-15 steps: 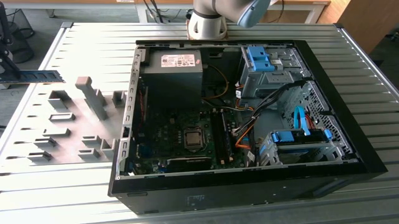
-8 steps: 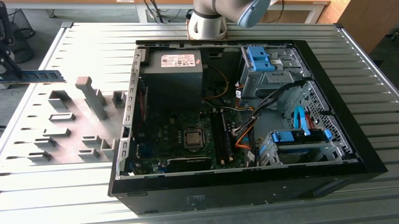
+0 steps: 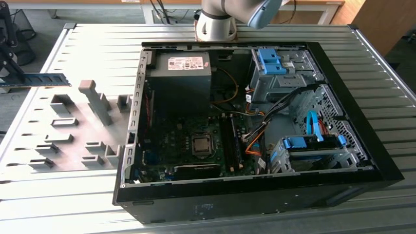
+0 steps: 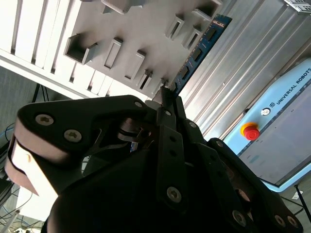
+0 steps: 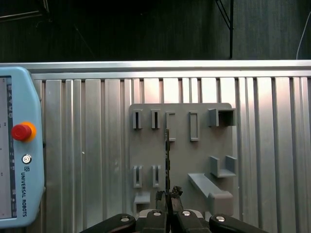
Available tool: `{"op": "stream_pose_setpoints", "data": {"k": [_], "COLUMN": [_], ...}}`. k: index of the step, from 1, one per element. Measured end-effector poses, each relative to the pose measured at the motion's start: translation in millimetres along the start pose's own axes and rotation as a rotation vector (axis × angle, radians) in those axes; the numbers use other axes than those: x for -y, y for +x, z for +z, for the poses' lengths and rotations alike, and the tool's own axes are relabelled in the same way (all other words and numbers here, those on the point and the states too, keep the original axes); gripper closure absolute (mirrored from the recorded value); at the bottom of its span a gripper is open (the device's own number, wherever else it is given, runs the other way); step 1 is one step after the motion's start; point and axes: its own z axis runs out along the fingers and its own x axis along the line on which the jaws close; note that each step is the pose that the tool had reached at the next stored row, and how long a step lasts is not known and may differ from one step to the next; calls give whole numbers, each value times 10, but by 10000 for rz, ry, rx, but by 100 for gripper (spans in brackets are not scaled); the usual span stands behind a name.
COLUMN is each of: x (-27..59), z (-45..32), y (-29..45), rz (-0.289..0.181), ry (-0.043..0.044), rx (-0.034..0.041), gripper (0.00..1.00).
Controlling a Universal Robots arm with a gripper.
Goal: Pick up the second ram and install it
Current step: 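Pick up the second ram and move it above second insertion slot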
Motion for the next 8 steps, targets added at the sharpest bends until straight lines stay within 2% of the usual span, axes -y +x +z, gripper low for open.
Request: {"op": "stream_pose_setpoints", "data": {"k": [8], "x": [32], "z": [0], "y": [-1], "rz": [0], "ry": [0], "rx": [1], "gripper": [86]}}
